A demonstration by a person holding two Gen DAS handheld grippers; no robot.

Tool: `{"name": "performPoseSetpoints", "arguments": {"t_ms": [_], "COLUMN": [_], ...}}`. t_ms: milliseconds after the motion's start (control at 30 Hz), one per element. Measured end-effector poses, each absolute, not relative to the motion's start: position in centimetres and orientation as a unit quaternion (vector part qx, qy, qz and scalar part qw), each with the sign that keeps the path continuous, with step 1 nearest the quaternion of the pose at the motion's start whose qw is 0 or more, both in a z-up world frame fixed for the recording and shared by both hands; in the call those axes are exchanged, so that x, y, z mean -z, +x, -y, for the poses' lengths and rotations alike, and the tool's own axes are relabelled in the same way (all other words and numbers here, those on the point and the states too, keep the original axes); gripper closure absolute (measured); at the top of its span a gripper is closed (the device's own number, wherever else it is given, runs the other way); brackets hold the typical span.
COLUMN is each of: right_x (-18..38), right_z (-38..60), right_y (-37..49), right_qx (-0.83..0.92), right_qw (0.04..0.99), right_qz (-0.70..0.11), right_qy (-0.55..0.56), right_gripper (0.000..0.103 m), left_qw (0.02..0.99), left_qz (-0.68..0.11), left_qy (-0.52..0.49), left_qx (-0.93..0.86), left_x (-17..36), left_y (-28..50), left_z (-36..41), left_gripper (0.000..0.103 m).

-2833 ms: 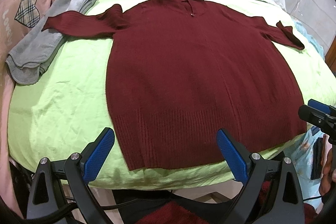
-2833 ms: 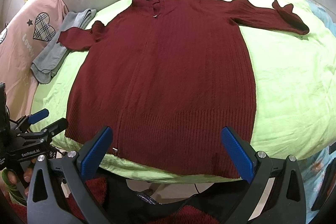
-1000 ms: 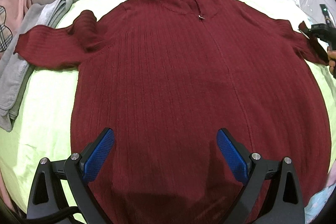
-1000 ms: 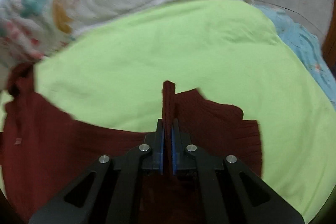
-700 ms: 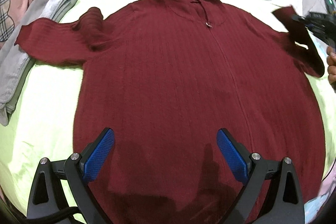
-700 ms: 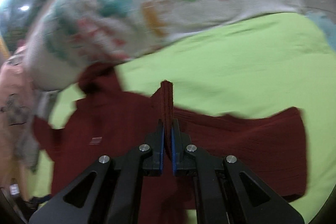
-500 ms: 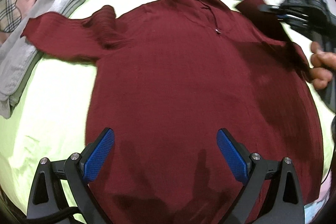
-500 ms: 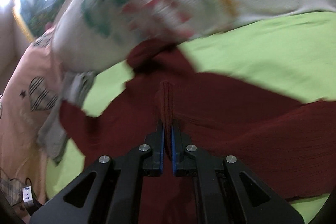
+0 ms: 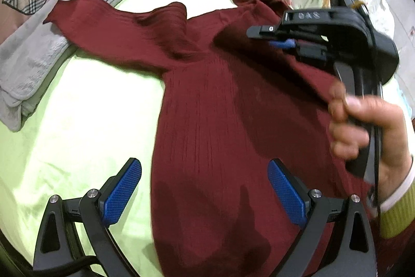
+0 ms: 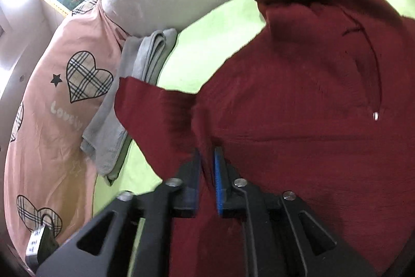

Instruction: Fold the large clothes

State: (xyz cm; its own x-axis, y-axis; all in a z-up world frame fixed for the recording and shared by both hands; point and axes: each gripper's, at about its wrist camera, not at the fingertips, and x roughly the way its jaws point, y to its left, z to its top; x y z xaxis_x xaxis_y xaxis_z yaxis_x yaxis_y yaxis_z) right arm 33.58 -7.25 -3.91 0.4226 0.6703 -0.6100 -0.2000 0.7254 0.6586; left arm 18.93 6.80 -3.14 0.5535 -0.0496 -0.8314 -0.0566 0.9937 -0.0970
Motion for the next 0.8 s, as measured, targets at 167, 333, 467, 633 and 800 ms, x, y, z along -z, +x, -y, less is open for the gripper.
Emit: {"name": "performPoseSetpoints", "arguments": {"t_ms": [167,333,467,633,800], "right_x": [1.8,-0.6,-2.1,-2.9,-3.4], "right_z": [10.8,16.4,20.7,26.9,32.3], "right_y": [31.3,27.3,23.0,19.1,18.4], "right_qx": [-0.241,-0.189,-0.146,-0.063,0.008], "right_qw": [0.828,0.849,0.866,0.88,0.886], "right_qz": [-0.433,-0.407,-0.385,-0.36,-0.344], "right_qy": [0.261,0.279,0.285,0.304,0.312], "right_gripper": [0.048,0.048,0.048,0.048,0.048], "left_qw": [0.879,0.871,0.852,0.858,0.89], "left_qz": [-0.471,-0.485,-0.513,-0.503,-0.45], "left_qy": [-0.07,-0.064,-0.079,-0.055,-0.062], "left_qx": [0.028,0.056,0.07,0.088,0.044], "left_x": [2.9,3.5,5.1,5.7,3.5], "left_y": [23.1,29.5,33.8,35.2,33.9], "left_z": [-6.4,-5.6,-5.5,-3.9,-5.5], "left_gripper": [0.005,0.005,0.022,0.098,0.098]}}
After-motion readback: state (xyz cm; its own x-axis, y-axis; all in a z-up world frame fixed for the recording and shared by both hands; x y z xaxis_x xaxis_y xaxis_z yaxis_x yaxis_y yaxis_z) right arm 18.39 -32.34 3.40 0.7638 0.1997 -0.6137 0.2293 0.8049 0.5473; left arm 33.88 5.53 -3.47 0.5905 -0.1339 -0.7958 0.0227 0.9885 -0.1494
